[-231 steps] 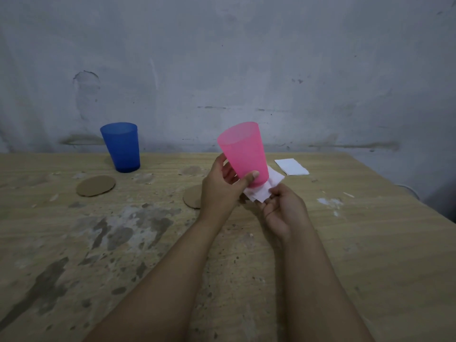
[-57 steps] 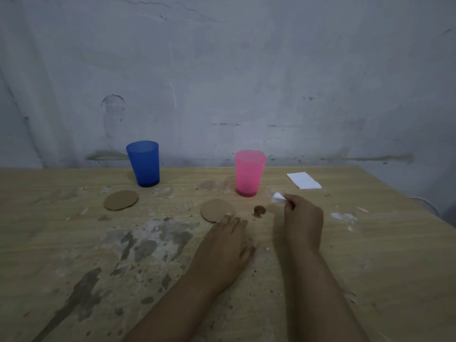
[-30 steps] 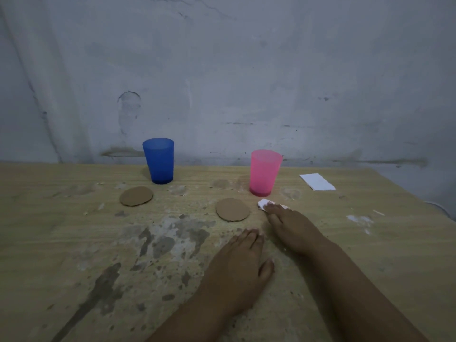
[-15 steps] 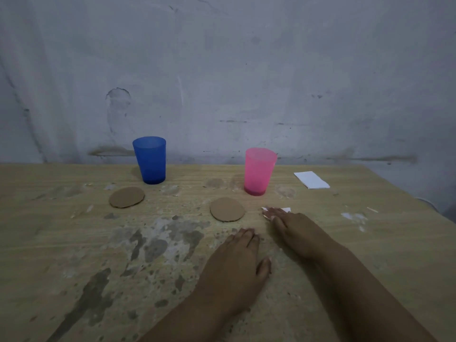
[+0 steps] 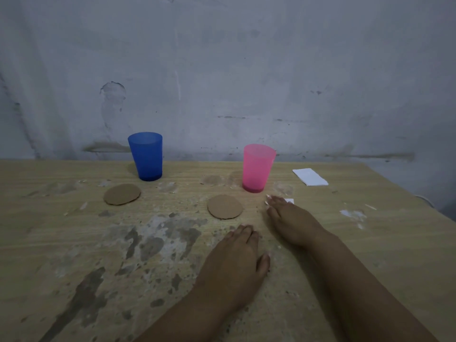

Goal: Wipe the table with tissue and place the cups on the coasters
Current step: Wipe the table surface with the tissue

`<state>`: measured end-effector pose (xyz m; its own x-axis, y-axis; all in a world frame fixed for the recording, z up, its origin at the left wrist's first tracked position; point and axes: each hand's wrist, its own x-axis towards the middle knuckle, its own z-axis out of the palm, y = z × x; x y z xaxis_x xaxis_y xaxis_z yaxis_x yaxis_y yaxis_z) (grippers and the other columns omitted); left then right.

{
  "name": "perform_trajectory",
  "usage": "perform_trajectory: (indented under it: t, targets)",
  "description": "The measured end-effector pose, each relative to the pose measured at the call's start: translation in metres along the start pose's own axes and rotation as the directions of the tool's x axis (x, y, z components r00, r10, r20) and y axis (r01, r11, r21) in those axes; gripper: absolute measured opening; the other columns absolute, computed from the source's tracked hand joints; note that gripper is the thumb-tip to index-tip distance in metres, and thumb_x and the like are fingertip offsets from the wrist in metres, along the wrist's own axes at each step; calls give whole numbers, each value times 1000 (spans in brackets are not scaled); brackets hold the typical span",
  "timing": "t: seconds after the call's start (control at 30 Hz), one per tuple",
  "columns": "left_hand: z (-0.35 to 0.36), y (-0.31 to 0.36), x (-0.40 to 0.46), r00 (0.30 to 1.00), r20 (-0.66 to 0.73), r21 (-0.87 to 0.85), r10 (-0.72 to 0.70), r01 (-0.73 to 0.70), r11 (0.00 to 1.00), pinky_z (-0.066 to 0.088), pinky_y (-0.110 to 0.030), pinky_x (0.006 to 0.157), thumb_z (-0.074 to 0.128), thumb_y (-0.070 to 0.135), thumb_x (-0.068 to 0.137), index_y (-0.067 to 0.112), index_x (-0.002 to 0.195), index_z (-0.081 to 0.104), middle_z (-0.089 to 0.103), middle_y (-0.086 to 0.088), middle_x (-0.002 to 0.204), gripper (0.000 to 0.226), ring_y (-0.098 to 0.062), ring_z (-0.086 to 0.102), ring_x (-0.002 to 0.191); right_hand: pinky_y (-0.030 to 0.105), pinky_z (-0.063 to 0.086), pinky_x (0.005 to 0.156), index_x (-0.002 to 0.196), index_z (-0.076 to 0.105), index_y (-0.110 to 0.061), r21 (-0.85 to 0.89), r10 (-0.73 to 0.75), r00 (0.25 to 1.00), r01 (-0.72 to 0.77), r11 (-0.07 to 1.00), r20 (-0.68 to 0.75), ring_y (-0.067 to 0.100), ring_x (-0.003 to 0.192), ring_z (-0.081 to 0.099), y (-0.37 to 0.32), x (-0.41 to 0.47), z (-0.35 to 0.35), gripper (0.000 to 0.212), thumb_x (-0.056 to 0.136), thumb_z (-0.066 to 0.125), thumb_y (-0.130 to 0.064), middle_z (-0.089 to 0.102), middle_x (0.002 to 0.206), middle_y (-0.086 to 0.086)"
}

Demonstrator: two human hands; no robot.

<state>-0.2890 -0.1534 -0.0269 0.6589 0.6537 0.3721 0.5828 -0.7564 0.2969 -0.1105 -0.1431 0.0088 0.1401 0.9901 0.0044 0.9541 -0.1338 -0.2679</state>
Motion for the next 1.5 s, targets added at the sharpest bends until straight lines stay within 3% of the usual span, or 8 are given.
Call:
perform_trajectory:
  t: [0.13, 0.27, 0.53, 0.7, 0.87, 1.03, 1.2, 1.5]
  targets:
    - [-1, -1, -2, 1000, 10, -17, -3, 3, 1000, -3, -18, 107, 29, 47, 97, 15, 149, 24, 23, -2, 157, 62, -12, 14, 144, 19, 14, 104, 146, 28, -27, 88, -145, 988, 140, 986, 51, 7, 141, 20, -11, -5, 10, 45, 102, 20, -33, 24, 155, -8]
    - [0, -2, -1, 997, 81, 24, 20, -22, 999, -9, -21, 109, 28, 52, 95, 13, 150, 17, 13, -3, 159, 69, -11, 5, 146, 25, 21, 106, 144, 31, -28, 105, -6, 1000, 3, 994, 23, 14, 141, 24, 9, -10, -3, 44, 102, 22, -35, 27, 154, -6]
    - [4, -3, -2, 994, 102, 40, -41, 37, 999, -16, -20, 107, 22, 62, 91, 16, 151, 6, 1, 0, 161, 78, -8, -5, 145, 18, 18, 103, 142, 35, -32, 222, -67, 996, 51, 974, 65, 8, 140, 24, 4, -12, -2, 43, 100, 25, -38, 27, 153, -11]
    - [4, -3, -3, 991, 95, 48, -91, 87, 995, -16, -22, 107, 21, 66, 88, 16, 152, 4, -2, 1, 161, 83, -7, -6, 145, 22, 14, 112, 147, 24, -24, 39, -37, 998, 36, 999, 45, 8, 143, 17, 0, -3, -5, 45, 102, 20, -27, 18, 157, -6]
    - [3, -3, -2, 988, 119, 49, -96, 90, 995, -16, -23, 109, 21, 66, 88, 17, 152, 3, -2, 2, 161, 83, -7, -7, 145, 21, 23, 102, 138, 41, -34, 255, -41, 999, 32, 966, 28, 10, 137, 32, 4, -10, 0, 43, 98, 29, -45, 35, 150, -11]
    - [2, -3, -1, 987, 129, 50, -101, 95, 994, -15, -23, 109, 21, 66, 88, 17, 152, 2, -4, 2, 161, 82, -7, -8, 145, 22, 16, 112, 144, 31, -24, 31, -64, 998, 63, 998, 14, 6, 142, 21, 3, -2, -1, 44, 101, 23, -25, 25, 155, -7]
    - [0, -3, -2, 985, 145, 30, -97, 94, 995, -15, -22, 109, 22, 65, 89, 17, 152, 1, -4, 2, 160, 82, -7, -8, 145, 36, 41, 96, 128, 53, -18, 102, 28, 976, -6, 995, -214, 29, 117, 52, 4, -11, -3, 38, 99, 29, -26, 57, 133, 9]
    - [4, -4, -2, 987, 135, 40, -90, 85, 996, -15, -23, 109, 20, 66, 89, 17, 152, 1, -3, 1, 161, 82, -8, -7, 145, 29, 20, 113, 146, 27, -24, -39, -49, 998, 48, 998, -27, 14, 143, 22, -13, 6, 7, 45, 102, 21, -30, 22, 156, -2]
